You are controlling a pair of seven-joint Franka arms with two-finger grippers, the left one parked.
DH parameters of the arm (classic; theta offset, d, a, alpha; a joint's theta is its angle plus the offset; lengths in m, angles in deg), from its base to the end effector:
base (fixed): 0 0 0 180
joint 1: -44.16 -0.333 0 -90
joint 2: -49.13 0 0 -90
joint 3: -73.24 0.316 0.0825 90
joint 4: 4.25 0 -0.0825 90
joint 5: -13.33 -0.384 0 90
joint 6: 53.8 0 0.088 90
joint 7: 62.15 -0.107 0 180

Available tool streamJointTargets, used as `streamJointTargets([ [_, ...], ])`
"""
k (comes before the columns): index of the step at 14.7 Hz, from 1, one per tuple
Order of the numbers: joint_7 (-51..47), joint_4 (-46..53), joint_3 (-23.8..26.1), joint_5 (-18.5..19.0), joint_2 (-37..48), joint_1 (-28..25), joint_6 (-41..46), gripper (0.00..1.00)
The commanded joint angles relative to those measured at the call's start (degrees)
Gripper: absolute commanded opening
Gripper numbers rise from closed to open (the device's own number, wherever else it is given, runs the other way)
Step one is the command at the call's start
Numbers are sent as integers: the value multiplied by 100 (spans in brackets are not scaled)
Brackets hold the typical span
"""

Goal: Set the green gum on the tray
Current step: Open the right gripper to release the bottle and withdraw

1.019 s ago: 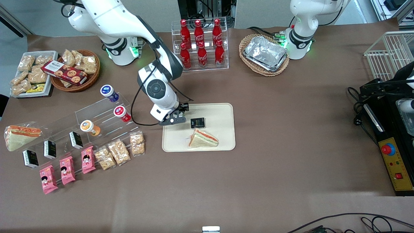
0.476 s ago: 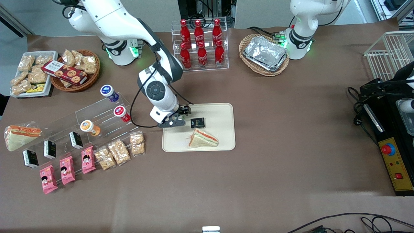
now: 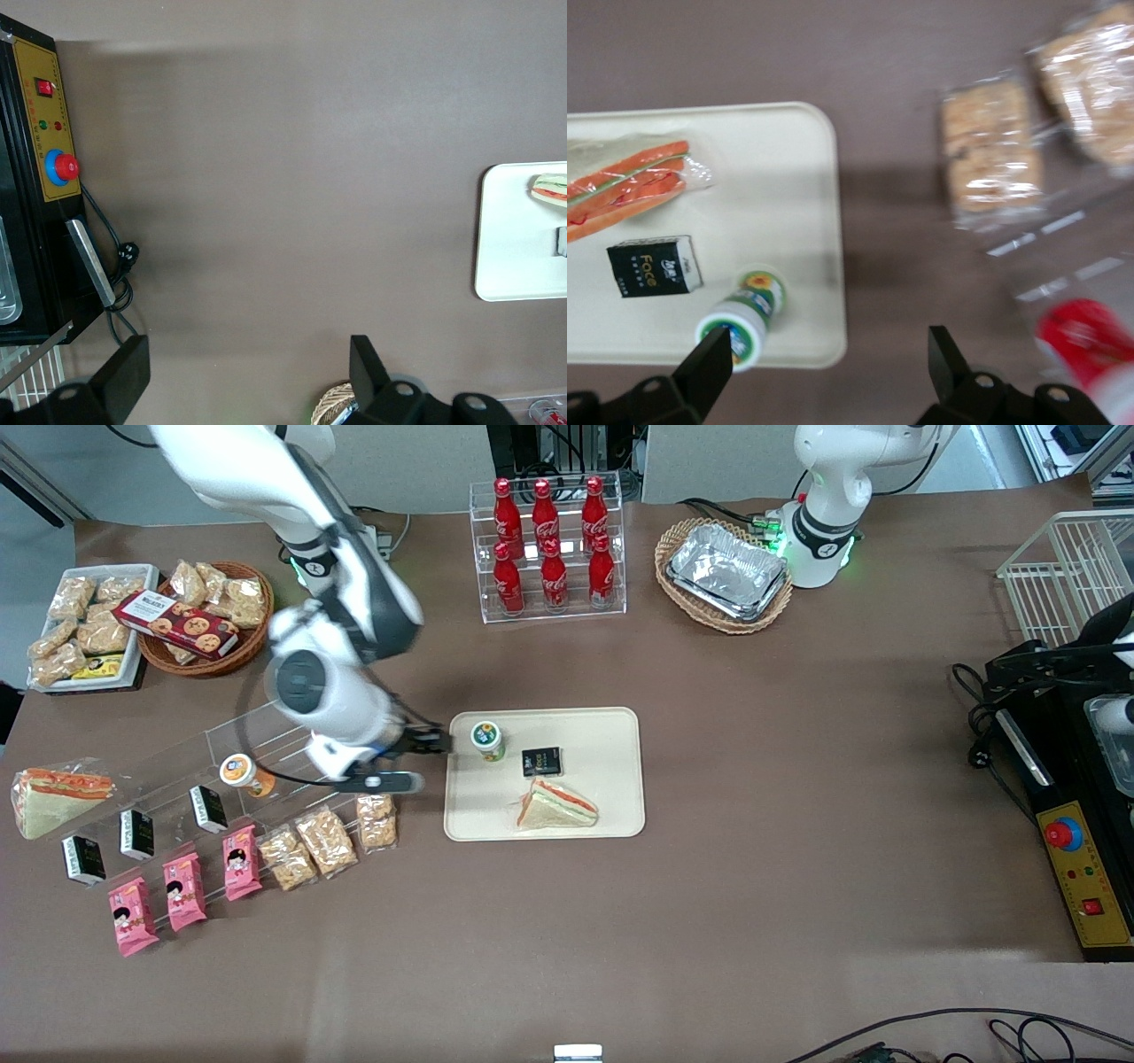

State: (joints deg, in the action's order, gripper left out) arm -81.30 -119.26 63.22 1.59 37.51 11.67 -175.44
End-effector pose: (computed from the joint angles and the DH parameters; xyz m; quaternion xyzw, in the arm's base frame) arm 0.5321 0.2329 0.3509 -0.9965 0.0274 0.0621 0.0483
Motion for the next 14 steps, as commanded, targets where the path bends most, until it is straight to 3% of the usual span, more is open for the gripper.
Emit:
streamJointTargets([
  [1, 192, 67, -675, 503, 896, -2, 1148, 99],
  [2, 358, 241, -877, 671, 1020, -2, 1465, 99],
  [7, 1016, 1920, -1503, 716, 907, 182, 3531, 100],
  [14, 1897, 2572, -1477, 734, 924, 1332, 3972, 100],
])
